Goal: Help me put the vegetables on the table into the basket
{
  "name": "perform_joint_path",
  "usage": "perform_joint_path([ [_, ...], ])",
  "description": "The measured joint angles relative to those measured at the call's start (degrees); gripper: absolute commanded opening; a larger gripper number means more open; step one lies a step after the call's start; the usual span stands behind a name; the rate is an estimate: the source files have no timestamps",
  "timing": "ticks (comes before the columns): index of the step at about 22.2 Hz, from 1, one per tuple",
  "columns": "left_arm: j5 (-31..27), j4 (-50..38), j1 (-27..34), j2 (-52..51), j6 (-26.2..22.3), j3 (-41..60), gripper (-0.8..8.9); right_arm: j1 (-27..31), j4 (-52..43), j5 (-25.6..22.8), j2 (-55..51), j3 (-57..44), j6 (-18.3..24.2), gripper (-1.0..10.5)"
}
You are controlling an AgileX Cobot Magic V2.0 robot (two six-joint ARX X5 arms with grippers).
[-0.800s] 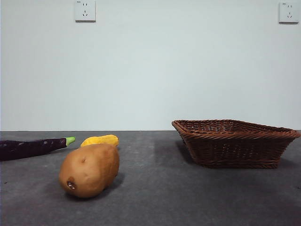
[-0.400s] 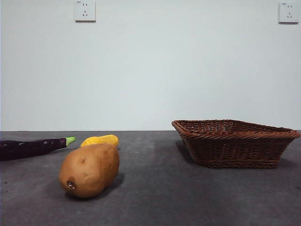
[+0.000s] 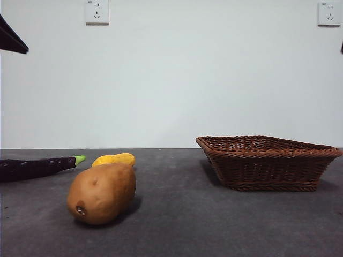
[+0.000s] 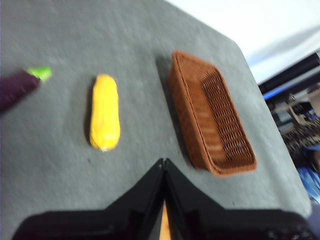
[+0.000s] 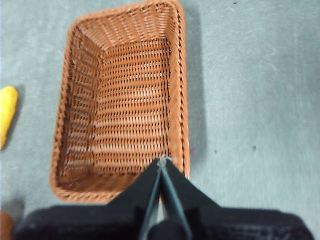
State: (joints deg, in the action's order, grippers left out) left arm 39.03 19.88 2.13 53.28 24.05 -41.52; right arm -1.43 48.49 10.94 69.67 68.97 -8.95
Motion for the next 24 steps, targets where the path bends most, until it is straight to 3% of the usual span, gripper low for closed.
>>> perform_joint_path([
  [1,1.33,0.55,0.00,1.18,-0.07,-0.04,-0.04,0.00,0.81,0.02,3.04,1.99,0.55,0.2],
  [2,2.05,1.40,0.00,1.90,-0.50,-0.07,-0.04,0.00,1.77,0.02,5.70,3.50,1.20,1.3],
  [3,2.16,2.80,-0.09,2.56,-1.38,-0.07,-0.04,0.00,2.97,0.02,9.07,5.20,2.10,3.3],
  [4,2.14,4.04,-0.22,3.02,-2.45,-0.07,-0.04,0.00,3.98,0.02,11.87,6.56,2.49,4.5],
  [5,2.08,5.27,-0.37,3.63,-3.89,-0.07,-0.04,0.00,5.11,0.02,15.34,8.24,2.78,5.1],
  [13,-0.55,9.09,-0.59,6.36,-10.78,-0.07,-0.04,0.00,4.37,1.18,35.12,20.33,6.36,5.0],
  [19,-2.47,9.42,-1.27,6.60,-11.65,-0.07,-0.04,0.00,1.01,2.78,43.89,24.44,6.93,5.0],
  [24,-3.10,9.94,-3.13,6.62,-11.67,-0.07,-0.04,0.00,-0.35,7.78,47.21,24.48,7.08,2.9],
])
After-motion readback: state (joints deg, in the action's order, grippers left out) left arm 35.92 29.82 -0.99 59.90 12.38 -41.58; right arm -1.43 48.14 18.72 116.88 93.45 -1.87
